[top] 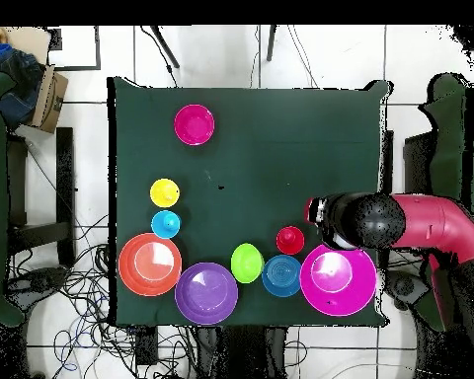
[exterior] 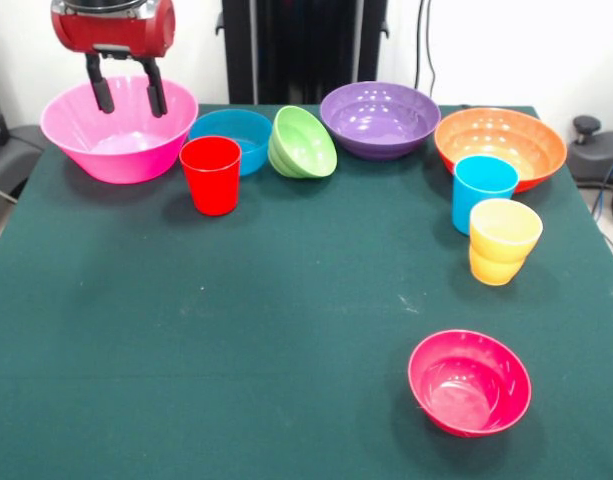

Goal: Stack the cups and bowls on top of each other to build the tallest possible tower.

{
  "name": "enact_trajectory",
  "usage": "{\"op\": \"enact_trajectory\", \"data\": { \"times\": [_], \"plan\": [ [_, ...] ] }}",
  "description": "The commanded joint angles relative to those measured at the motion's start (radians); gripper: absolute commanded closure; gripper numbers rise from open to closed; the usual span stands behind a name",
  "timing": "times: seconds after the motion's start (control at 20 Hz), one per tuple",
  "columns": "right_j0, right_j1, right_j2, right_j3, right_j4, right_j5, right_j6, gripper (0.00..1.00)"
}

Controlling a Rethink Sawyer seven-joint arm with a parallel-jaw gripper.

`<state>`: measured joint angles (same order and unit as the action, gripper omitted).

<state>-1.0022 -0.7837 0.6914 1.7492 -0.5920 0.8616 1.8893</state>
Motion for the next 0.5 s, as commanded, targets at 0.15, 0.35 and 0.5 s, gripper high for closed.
{"op": "enact_trajectory", "data": {
  "times": [0.15, 0.35, 0.5],
  "plan": [
    [0.037, 0.005, 0.027, 0.034, -0.050, -0.007, -0.182, 0.00],
    [0.029, -0.020, 0.052, 0.066, -0.053, -0.007, -0.225, 0.00],
    [0.016, -0.016, 0.076, 0.069, -0.060, 0.002, -0.279, 0.00]
  ]
}}
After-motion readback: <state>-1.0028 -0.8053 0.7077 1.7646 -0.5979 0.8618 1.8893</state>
